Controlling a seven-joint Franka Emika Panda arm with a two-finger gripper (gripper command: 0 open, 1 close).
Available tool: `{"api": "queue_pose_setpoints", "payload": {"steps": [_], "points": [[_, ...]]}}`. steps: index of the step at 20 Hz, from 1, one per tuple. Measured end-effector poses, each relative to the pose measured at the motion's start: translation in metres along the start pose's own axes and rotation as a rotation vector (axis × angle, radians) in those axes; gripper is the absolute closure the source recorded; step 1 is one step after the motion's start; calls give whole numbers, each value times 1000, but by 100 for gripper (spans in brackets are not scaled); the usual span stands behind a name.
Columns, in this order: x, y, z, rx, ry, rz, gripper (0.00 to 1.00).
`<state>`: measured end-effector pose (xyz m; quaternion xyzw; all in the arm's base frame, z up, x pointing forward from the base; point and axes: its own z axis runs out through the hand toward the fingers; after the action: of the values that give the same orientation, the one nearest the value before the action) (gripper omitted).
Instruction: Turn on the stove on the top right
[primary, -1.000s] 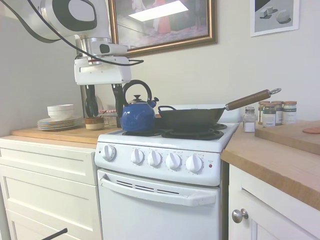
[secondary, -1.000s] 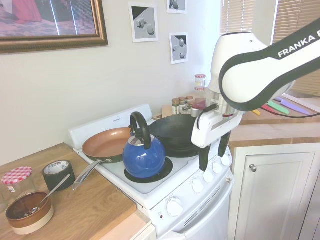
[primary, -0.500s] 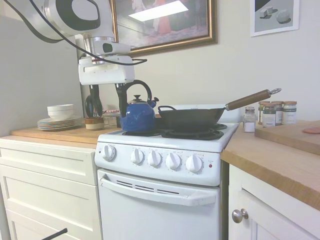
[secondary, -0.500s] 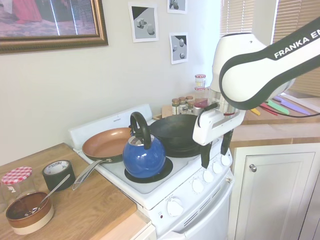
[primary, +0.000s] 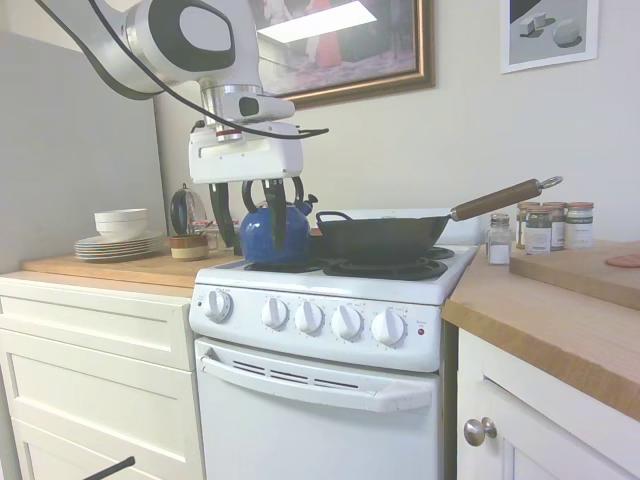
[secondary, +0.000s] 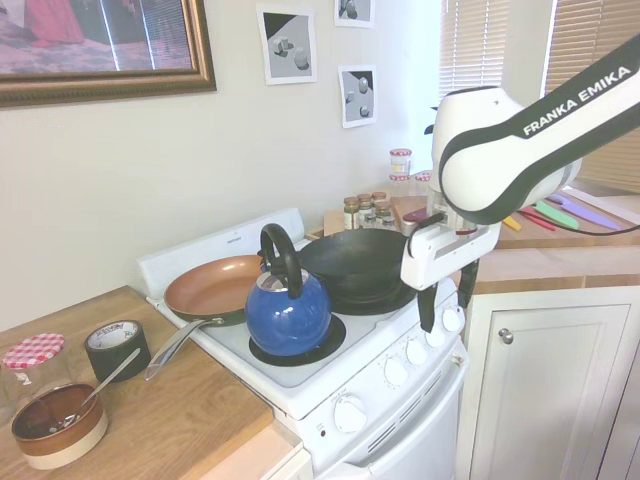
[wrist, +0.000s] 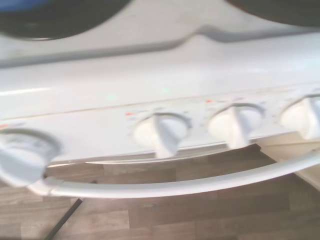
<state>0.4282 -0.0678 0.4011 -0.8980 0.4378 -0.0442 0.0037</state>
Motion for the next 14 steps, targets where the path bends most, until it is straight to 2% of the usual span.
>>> {"api": "queue_pose_setpoints", "payload": {"steps": [5, 6, 10, 14], "points": [[16, 6, 19, -9, -7, 21, 0], [19, 7, 22, -14, -7, 24, 100], [30, 4, 30, -27, -11, 22, 100], [40, 6, 35, -29, 10, 20, 100]]}}
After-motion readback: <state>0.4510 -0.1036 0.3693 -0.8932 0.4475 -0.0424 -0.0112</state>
